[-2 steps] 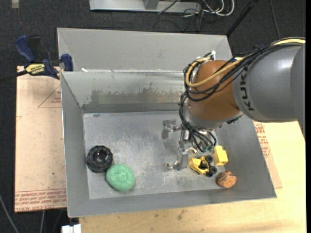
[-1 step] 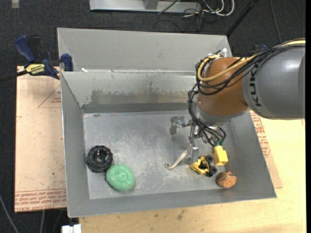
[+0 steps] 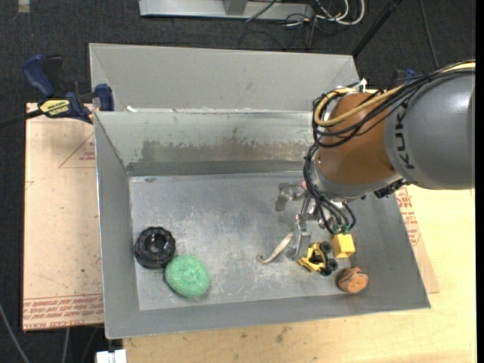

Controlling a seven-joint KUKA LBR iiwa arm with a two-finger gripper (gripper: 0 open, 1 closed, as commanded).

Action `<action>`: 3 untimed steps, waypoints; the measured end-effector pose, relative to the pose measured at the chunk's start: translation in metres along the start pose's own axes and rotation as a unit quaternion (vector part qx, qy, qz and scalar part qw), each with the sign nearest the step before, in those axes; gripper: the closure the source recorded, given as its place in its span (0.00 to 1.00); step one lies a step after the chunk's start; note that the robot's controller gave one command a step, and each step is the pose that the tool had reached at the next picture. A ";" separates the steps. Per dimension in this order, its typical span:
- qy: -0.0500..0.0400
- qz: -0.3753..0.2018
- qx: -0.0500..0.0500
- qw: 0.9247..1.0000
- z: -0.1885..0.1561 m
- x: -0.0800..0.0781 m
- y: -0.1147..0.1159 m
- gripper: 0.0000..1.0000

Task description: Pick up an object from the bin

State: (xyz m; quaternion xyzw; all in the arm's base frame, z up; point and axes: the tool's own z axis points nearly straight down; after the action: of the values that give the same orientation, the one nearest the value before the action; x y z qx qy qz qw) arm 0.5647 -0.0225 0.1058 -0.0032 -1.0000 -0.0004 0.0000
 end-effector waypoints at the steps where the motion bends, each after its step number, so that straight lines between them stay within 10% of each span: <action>1: -0.001 -0.122 0.000 0.992 0.019 0.026 -0.020 0.00; 2: 0.001 -0.162 -0.001 0.987 0.022 0.030 -0.026 0.00; 3: 0.000 -0.193 -0.001 0.981 -0.008 0.077 -0.016 1.00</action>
Offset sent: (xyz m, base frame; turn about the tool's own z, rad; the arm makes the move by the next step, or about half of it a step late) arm 0.0151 -0.0793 -0.0358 -0.2044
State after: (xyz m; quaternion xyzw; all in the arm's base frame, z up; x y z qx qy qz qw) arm 0.4876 -0.0378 0.1138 0.1898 -0.9818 -0.0010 -0.0001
